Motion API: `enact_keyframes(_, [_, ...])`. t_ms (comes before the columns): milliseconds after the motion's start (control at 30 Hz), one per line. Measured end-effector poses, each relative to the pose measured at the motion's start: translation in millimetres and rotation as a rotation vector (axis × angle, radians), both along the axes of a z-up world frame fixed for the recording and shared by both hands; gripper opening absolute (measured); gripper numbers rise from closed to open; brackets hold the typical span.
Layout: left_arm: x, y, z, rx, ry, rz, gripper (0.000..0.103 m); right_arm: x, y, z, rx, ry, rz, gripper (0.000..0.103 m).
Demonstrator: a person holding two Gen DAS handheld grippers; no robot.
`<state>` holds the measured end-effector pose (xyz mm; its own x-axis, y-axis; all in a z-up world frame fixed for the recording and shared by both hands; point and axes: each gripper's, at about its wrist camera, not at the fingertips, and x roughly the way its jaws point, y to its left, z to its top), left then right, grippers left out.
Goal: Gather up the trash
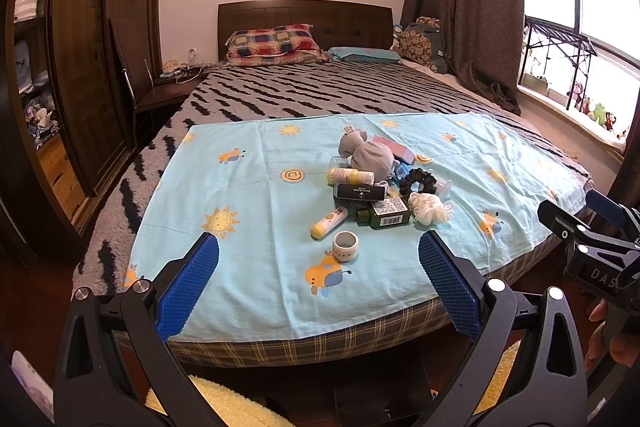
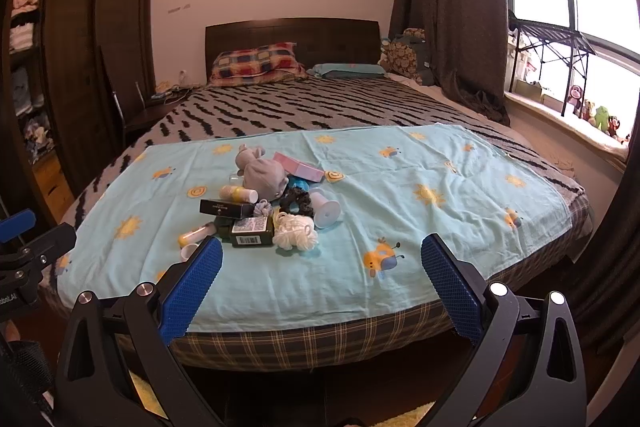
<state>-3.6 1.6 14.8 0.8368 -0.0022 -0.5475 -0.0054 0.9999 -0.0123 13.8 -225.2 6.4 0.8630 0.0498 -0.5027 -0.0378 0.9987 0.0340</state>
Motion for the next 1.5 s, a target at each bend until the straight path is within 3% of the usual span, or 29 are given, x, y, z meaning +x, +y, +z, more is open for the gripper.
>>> enact_keyframes(233, [6.2, -2.4, -1.1, -0.002, 0.013, -0.007, 0.095, 3.3, -3.0, -5.5, 0.014, -0.006, -0.002, 0.1])
enact_keyframes(467, [20.2, 2.0, -28.7, -0.017, 0.063, -0.05, 0.095, 17.6, -4.4, -24.3, 0.021, 0.012, 0.019, 0.1])
enact_keyframes(667, [41.3, 5.8, -50.9, -0.027, 0.108, -0.045, 0.095, 42.5, -14.1, -49.3, 0.098, 0.078, 0.043, 0.1])
enact_keyframes(867, [67.4, 6.3, -78.8, -0.054, 0.179, -0.072, 0.095, 68.0, -6.7, -76.8, 0.022, 0.133, 0.063, 0.1])
enact_keyframes(1133, [101.7, 4.6, -109.9, -0.077, 0.238, -0.113, 0.095, 111.5, -1.8, -105.3, 0.071, 0.199, 0.063, 0.099])
enact_keyframes(1267, [121.6, 2.5, -120.8, -0.058, 0.253, -0.115, 0.095, 135.4, 1.9, -114.6, 0.128, 0.226, 0.092, 0.089])
enact_keyframes(1400, [138.0, -2.7, -130.7, -0.054, 0.268, -0.146, 0.085, 154.8, 11.9, -124.0, 0.132, 0.235, 0.122, 0.088])
enact_keyframes(1500, [147.0, -8.1, -138.6, -0.048, 0.28, -0.178, 0.068, 167.1, 17.1, -131.3, 0.123, 0.243, 0.123, 0.082])
